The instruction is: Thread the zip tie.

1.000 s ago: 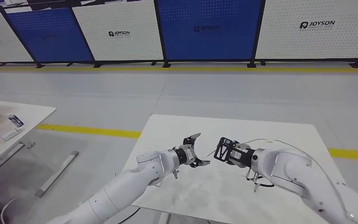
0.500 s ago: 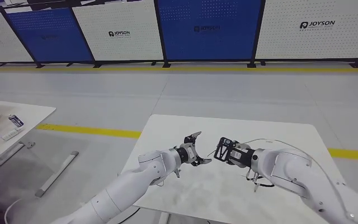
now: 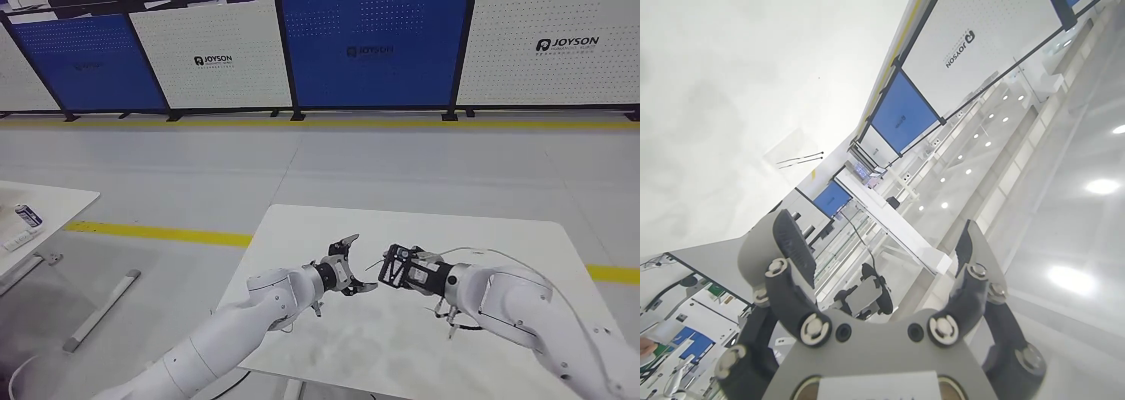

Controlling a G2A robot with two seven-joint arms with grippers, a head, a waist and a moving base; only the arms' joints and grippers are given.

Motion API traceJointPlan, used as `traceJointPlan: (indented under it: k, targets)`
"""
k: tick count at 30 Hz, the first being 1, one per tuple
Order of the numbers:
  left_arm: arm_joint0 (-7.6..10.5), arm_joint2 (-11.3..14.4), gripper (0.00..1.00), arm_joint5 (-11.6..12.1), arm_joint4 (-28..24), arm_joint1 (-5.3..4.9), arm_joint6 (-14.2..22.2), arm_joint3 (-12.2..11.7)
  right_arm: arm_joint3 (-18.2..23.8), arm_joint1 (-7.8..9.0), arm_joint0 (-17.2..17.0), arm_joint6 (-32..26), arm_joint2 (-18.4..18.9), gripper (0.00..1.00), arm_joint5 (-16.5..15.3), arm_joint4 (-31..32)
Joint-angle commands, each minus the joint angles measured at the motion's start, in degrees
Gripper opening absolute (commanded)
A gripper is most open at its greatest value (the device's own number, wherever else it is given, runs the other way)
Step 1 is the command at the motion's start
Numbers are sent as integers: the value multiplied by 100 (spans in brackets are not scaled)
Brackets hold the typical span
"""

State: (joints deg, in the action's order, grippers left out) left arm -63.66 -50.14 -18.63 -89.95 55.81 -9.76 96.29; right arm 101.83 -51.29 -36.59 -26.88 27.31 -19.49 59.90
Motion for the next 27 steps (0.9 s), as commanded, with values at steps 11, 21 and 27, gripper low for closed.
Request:
traceJointPlan:
  k: [11, 21, 27]
  targets:
    - [-135, -95, 21, -85, 0, 115, 373, -52, 0, 2, 0, -1, 0, 0, 1, -4]
    - [-150, -136, 0, -85, 0, 238, 387, -93, 0, 2, 0, -1, 0, 0, 1, -4]
    - [-161, -123, 0, -85, 0, 244, 422, -72, 0, 2, 0, -1, 0, 0, 1, -4]
